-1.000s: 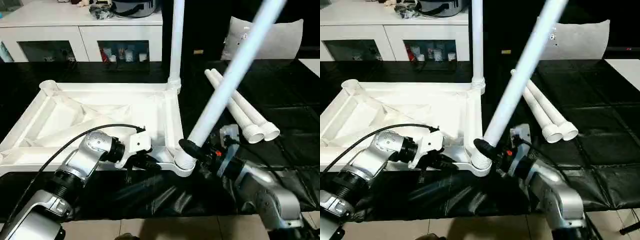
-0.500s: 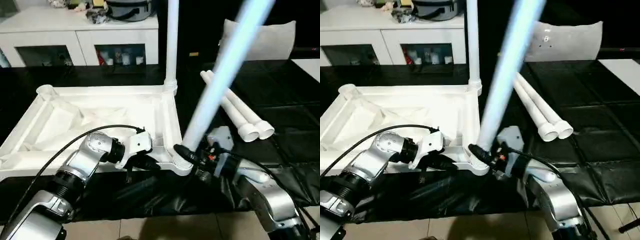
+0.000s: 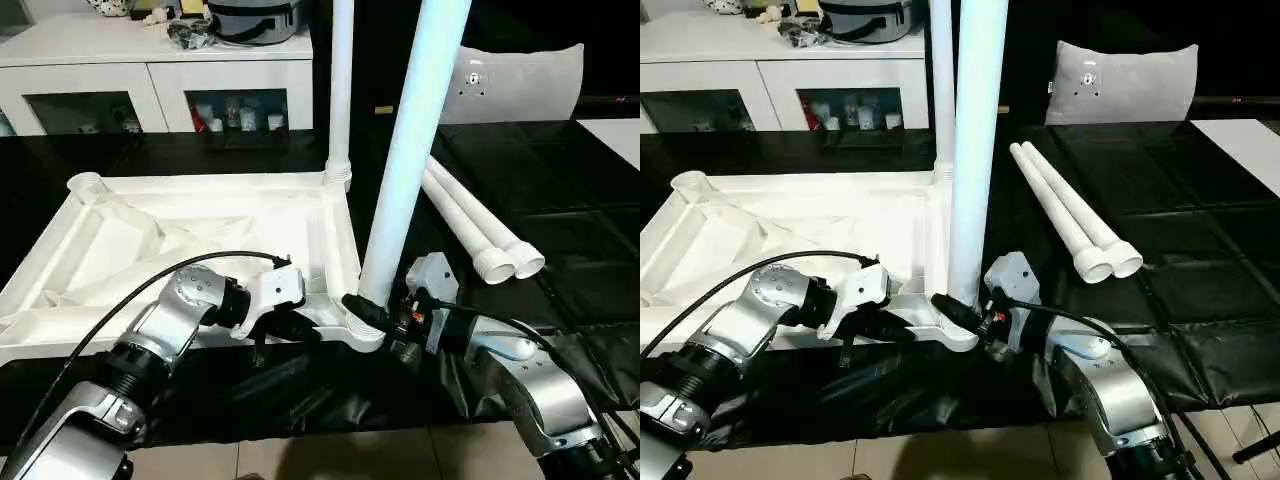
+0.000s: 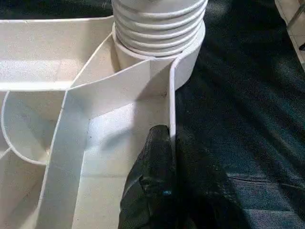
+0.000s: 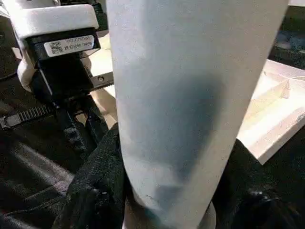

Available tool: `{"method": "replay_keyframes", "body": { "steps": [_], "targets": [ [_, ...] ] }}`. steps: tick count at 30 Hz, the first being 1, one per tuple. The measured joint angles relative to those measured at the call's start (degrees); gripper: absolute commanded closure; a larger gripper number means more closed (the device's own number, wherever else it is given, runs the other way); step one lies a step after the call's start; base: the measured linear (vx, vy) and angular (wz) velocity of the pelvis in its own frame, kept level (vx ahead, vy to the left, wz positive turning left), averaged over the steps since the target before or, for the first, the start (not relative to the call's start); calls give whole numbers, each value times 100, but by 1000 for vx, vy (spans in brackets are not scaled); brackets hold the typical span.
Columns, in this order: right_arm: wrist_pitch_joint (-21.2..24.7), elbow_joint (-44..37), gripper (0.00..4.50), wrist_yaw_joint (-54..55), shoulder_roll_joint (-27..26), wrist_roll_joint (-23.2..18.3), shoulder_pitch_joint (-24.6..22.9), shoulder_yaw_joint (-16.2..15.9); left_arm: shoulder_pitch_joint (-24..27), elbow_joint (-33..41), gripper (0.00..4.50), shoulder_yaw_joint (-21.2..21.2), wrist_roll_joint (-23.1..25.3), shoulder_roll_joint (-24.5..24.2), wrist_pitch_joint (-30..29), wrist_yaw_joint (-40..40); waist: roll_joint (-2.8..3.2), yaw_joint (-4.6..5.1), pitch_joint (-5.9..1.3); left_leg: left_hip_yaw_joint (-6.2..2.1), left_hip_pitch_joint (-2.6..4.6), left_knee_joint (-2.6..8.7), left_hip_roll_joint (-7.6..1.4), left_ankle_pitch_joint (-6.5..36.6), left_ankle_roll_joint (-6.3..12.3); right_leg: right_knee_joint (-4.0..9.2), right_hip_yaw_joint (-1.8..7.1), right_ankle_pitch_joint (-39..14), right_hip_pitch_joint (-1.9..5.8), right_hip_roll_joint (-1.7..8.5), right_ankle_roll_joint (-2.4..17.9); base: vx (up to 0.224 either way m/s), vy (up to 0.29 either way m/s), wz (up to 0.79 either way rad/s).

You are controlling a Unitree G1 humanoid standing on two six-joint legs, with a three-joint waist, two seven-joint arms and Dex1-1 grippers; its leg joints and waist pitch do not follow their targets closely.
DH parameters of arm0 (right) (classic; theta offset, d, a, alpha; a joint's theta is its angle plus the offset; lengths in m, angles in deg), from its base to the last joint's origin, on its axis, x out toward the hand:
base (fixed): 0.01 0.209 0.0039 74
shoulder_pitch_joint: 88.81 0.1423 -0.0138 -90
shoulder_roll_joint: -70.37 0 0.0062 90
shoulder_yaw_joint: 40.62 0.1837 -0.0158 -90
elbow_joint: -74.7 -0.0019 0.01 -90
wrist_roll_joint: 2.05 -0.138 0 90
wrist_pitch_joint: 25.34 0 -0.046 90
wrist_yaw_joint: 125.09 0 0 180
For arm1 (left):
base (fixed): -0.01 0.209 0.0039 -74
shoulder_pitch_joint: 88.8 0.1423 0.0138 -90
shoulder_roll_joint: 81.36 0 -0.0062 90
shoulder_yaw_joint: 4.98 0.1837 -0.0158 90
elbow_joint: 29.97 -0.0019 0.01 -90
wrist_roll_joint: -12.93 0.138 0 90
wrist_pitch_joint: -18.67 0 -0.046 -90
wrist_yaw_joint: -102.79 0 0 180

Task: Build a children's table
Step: Insert table leg to table base

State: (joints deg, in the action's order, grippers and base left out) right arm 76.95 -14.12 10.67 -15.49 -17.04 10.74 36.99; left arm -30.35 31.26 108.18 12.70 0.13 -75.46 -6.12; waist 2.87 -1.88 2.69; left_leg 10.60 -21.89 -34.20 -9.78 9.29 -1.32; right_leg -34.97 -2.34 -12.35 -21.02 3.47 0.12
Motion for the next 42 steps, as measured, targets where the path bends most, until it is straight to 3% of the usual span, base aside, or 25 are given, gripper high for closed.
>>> {"method": "replay_keyframes", "body": {
  "steps": [12, 21, 30, 33, 36, 40, 42],
  "targets": [
    [25, 46, 260, -429, 205, -73, 121, -1, -15, -43, 450, 1, 0, 12, 132, 116, 9, -21, 5, 0, -3, 2, 1, 5, 6, 3, 1, -1, 0, 0, -2, 0, 0, 0],
    [180, 152, 260, -787, 303, -307, 253, 53, -516, -786, 450, 118, 35, 88, 498, 459, 9, -109, 9, 3, -16, 48, 1, 5, 5, 2, -3, 9, 7, -1, 15, 0, 0, 0],
    [213, 198, 260, -781, 225, -235, 330, 39, -657, -941, 450, 151, 150, 61, 639, 481, -1, -104, 19, 9, -13, 57, 1, 5, 4, 8, 0, -3, 2, -1, -4, 0, 0, 0],
    [203, 197, 260, -507, 14, -86, 347, -59, -400, -468, 450, 57, 131, -108, 258, 322, 0, -46, 18, 9, 0, 64, 0, 5, 3, 3, -1, -5, 0, -1, -8, 0, 0, 0],
    [181, 242, 260, -156, -253, -13, 362, -110, 99, 389, 450, -158, 111, -297, -364, 34, -5, 73, 18, 10, 7, 69, -1, 5, 1, 2, 1, -4, -13, -3, -6, 0, 0, 0],
    [-9, 567, 260, 393, -661, 34, 498, -40, 944, 1975, 450, -553, 101, -339, -1833, -678, -22, 295, 14, 5, -21, 64, -1, 7, -4, 3, 5, 7, -69, 0, 12, 0, 0, 0],
    [-60, 690, 260, 538, -762, 57, 584, 7, 1124, 2410, 450, -618, 90, -242, -2343, -948, -26, 320, 15, 6, -28, 65, 0, 7, -4, 3, 6, 11, -84, -1, 19, 0, 0, 0]
  ]
}}
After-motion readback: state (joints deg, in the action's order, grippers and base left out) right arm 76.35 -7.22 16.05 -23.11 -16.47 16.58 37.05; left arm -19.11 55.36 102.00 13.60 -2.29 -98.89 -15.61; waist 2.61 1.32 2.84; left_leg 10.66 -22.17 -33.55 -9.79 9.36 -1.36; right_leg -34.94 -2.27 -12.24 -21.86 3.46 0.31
